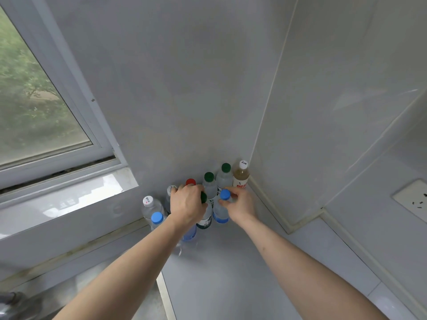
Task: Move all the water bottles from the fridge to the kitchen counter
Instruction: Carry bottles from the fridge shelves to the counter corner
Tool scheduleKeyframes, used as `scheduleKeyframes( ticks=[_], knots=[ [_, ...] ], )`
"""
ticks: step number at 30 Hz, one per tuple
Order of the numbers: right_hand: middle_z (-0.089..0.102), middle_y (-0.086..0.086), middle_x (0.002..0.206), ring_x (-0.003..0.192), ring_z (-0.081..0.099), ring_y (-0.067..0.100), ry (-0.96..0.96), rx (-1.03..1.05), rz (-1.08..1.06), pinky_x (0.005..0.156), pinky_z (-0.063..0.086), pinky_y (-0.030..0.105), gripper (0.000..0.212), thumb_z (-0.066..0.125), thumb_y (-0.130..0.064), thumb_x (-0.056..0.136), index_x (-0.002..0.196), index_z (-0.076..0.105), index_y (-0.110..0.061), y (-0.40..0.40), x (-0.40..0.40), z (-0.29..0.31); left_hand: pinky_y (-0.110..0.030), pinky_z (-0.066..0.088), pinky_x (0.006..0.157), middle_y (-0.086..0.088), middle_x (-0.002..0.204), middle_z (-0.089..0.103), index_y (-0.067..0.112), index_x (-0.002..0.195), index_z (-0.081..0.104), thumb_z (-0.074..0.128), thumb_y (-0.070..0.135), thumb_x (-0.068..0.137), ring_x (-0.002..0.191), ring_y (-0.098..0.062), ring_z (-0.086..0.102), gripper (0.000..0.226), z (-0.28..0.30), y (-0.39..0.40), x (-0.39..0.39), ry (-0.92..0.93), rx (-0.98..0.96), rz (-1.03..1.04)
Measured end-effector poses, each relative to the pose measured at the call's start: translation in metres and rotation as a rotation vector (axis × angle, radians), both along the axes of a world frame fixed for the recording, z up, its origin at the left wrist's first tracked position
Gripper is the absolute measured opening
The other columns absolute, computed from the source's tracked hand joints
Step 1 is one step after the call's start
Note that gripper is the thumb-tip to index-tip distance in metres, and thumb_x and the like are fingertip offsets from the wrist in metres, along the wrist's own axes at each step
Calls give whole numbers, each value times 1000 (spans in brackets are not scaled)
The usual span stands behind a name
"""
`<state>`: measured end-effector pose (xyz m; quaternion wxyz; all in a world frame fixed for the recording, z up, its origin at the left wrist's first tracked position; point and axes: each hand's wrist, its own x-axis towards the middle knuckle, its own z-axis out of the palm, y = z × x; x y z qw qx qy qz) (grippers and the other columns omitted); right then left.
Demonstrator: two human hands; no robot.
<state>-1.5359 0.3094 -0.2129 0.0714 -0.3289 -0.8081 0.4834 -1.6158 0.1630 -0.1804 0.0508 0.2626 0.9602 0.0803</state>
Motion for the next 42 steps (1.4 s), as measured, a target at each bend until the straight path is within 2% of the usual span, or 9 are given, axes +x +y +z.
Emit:
scheduleKeyframes(
  ticks=[3, 7, 12, 17, 19, 24, 32, 36, 42],
  knots=[
    [68, -5, 131, 121, 60, 17, -7, 15, 27, 92, 44, 26, 44, 81, -22, 88, 131, 69, -22, -3, -4, -5, -41, 38, 93, 6, 88, 62, 29, 94, 62, 70, 38, 83, 80, -23, 50, 16, -3, -3, -1, 6, 12, -18],
    [65, -5, 136, 128, 57, 16, 1, 24, 68, 101, 45, 28, 44, 76, -21, 93, 136, 64, -25, -3, -5, -11, -39, 40, 92, 7, 94, 66, 30, 99, 65, 67, 38, 84, 89, -26, 60, 17, -1, -11, -1, 34, 79, -20],
    [56, -5, 147, 136, 51, 19, -20, 9, 110, 110, 45, 34, 54, 69, -16, 96, 145, 54, -34, 3, 5, -7, -36, 41, 90, 7, 106, 70, 30, 112, 67, 62, 40, 92, 97, -26, 59, 23, 8, -22, 10, 74, 141, -37],
    [52, -7, 152, 140, 49, 16, 18, 30, 124, 108, 40, 25, 61, 66, -10, 95, 149, 49, -33, -1, 40, 10, -37, 43, 85, 9, 116, 68, 31, 121, 66, 68, 39, 91, 104, -25, 57, 32, 24, -38, 33, 63, 196, -65],
    [53, -11, 151, 140, 48, 12, 54, 35, 92, 113, 40, 27, 64, 69, -11, 93, 149, 50, -33, -7, 62, 20, -37, 44, 84, 9, 118, 66, 31, 122, 67, 71, 36, 88, 105, -24, 56, 34, 31, -47, 48, 40, 237, -95],
    [53, -21, 147, 138, 46, 1, 116, -39, -23, 119, 40, 35, 64, 72, -18, 92, 148, 51, -39, -23, 148, 45, -33, 47, 90, 12, 124, 62, 30, 121, 68, 73, 29, 89, 109, -21, 55, 32, 45, -74, 104, -59, 359, -232],
    [43, -31, 151, 141, 38, -8, 30, 1, -53, 122, 35, 33, 60, 68, -28, 96, 149, 46, -45, -55, 302, 74, -26, 46, 100, 25, 139, 48, 43, 131, 57, 62, 46, 97, 124, -3, 49, 35, 43, -115, 216, -234, 398, -354],
    [34, -34, 156, 144, 30, -13, 7, 37, -80, 124, 31, 30, 60, 65, -30, 98, 151, 42, -48, -66, 383, 92, -27, 49, 100, 25, 144, 44, 46, 134, 54, 60, 48, 97, 126, -3, 47, 38, 48, -102, 276, -254, 381, -482],
    [29, -41, 156, 145, 28, -14, 16, 59, -276, 125, 30, 30, 61, 64, -35, 99, 149, 38, -57, -80, 517, 115, -25, 38, 109, 25, 148, 41, 46, 136, 52, 60, 47, 97, 135, -6, 41, 40, 74, -53, 366, -222, 349, -745]
  ],
)
